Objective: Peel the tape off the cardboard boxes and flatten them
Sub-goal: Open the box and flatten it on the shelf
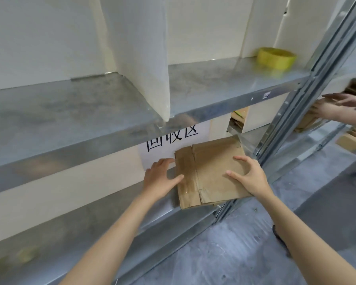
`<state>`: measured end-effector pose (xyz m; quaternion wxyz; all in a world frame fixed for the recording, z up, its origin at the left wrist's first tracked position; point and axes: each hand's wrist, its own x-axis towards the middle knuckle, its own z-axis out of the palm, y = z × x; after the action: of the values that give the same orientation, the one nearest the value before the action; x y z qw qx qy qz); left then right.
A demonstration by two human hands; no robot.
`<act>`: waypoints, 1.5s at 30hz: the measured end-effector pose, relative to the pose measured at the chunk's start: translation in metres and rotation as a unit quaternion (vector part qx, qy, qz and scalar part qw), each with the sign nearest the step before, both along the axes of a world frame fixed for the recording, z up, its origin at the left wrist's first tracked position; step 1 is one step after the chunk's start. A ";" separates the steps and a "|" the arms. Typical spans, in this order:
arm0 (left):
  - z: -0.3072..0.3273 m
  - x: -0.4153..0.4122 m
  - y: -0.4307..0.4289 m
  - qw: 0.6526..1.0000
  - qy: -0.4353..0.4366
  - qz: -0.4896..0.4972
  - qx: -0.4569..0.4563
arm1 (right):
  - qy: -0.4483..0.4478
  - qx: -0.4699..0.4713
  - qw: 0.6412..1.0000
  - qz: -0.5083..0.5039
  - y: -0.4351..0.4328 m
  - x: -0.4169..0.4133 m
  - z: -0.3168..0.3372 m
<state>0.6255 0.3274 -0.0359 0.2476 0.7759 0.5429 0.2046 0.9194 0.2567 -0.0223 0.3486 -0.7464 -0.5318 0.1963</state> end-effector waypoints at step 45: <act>-0.007 0.125 -0.050 0.921 0.210 0.322 0.062 | -0.250 -0.072 0.877 0.404 0.147 0.078 -0.054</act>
<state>0.7508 0.2773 -0.0425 0.0002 0.5986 0.7888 0.1392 0.9971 0.4041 -0.0760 0.0402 -0.5143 -0.8406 0.1649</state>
